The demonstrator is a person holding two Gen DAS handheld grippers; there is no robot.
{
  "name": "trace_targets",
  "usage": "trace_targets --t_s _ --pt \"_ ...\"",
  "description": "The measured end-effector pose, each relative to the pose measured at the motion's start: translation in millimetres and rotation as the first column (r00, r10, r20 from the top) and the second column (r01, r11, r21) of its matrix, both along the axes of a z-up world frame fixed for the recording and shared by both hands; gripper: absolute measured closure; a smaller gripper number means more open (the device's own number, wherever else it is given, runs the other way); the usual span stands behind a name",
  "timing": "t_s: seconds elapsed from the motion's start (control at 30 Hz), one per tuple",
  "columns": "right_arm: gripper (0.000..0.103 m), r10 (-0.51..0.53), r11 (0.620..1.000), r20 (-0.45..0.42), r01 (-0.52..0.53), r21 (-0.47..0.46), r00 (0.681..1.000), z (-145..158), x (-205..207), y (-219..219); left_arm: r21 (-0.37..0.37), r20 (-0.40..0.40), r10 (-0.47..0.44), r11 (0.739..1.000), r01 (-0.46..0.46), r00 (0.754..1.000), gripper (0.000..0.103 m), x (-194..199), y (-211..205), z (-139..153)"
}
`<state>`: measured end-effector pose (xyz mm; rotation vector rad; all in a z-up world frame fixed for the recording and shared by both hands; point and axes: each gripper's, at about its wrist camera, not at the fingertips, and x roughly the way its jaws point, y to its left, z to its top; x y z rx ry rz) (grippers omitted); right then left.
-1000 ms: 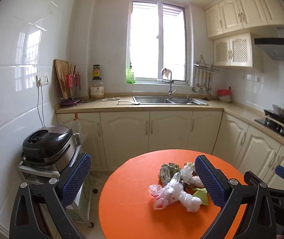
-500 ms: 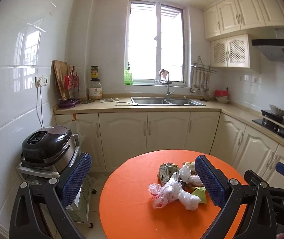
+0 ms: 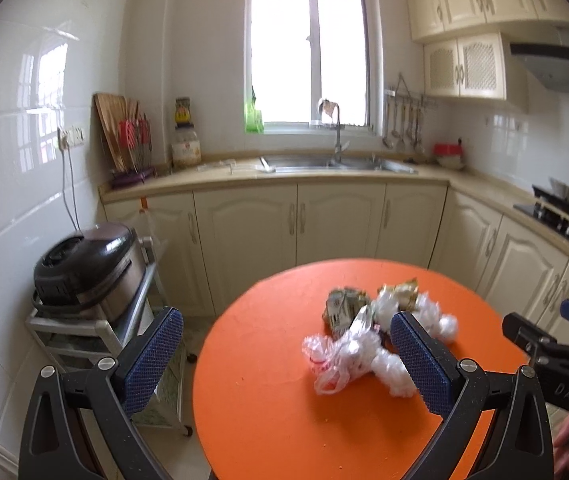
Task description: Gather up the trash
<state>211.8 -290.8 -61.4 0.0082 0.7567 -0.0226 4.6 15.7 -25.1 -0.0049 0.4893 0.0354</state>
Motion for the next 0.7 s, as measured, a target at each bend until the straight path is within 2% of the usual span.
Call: trace_targets --t_s 0.33,0.47,0.7 --pt "0.000 0.047 0.999 -0.185 -0.044 0.018 0.982 -75.6 44.8 -4.5 0.024 -0.199 -0.025 0.999 0.031 0.980 0.001 93.3 -13.3 -59.1" --pt "0.000 0.047 0.998 -0.248 -0.034 0.058 0.968 -104.8 60.4 -10.7 0.039 -0.252 -0.044 0.998 0.056 0.967 0.001 126.1 -19.4 -79.6" --pt "0.002 0.059 0.992 -0.300 -0.021 0.127 0.952 -130.7 87.2 -17.9 0.050 -0.299 -0.093 0.992 0.113 0.950 0.001 194.4 -36.9 -107.6"
